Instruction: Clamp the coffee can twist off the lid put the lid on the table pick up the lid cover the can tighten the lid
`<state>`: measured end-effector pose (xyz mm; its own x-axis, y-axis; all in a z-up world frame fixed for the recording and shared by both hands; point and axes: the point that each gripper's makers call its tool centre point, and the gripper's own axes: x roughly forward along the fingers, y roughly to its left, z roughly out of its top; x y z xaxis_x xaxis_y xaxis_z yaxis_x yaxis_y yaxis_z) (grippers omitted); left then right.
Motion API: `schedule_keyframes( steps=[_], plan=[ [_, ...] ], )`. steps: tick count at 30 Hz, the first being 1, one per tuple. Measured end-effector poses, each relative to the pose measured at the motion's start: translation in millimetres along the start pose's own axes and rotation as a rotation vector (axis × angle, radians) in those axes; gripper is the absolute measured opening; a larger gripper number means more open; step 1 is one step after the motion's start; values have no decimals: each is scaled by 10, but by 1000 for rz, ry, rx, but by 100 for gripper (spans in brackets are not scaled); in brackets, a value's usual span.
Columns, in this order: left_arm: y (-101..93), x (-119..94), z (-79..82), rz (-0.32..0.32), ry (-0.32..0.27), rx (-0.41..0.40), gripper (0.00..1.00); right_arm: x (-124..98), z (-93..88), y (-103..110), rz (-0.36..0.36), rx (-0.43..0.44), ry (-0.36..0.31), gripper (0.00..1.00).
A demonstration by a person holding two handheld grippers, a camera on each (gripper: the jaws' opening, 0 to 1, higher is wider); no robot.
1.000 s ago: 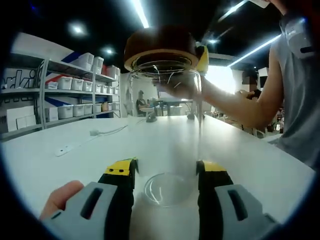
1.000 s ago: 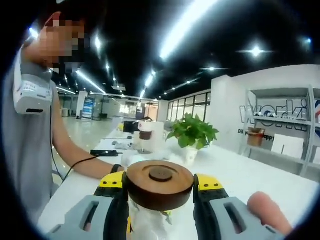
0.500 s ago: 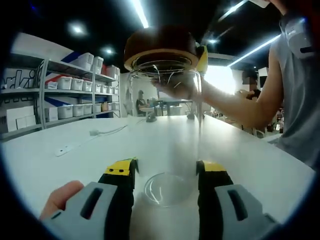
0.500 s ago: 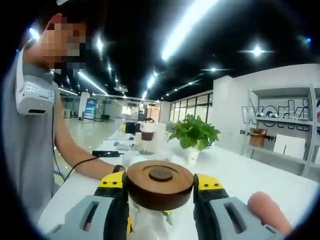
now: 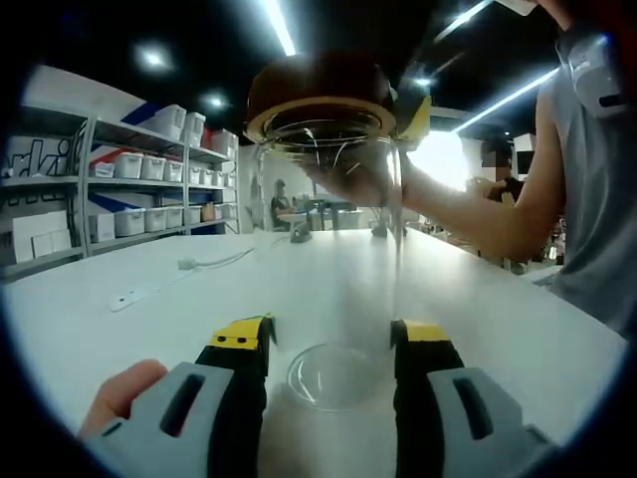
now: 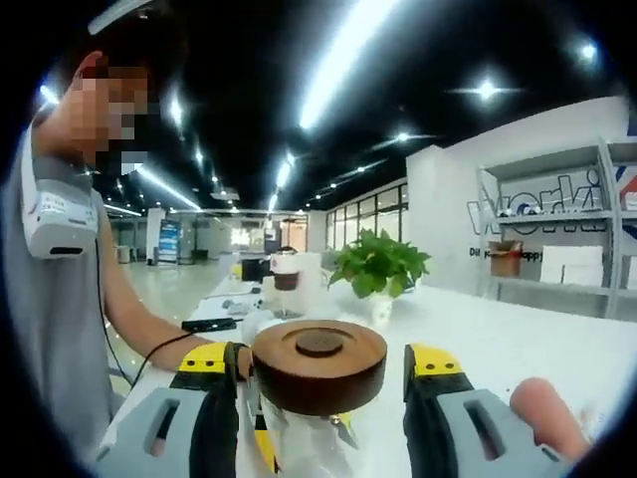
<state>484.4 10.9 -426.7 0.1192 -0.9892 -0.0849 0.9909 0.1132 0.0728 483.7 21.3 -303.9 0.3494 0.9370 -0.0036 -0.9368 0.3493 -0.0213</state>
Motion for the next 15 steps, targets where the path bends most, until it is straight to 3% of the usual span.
schedule_keyframes(
  steps=[5, 10, 13, 15],
  plan=[
    [-6, -1, 0, -3, 0, 0, 40, -60, 4, -107, -141, -13, -21, 65],
    [-12, -6, -2, -4, 1, 0, 40, -50, 5, 4, -224, -30, -9, 64],
    [-14, -9, -4, -4, 1, -1, 40, -29, -1, 68, -295, -67, 17, 64],
    [-15, -11, -5, -4, 1, -2, 40, -48, -20, 24, -383, -87, 41, 64]
  ],
)
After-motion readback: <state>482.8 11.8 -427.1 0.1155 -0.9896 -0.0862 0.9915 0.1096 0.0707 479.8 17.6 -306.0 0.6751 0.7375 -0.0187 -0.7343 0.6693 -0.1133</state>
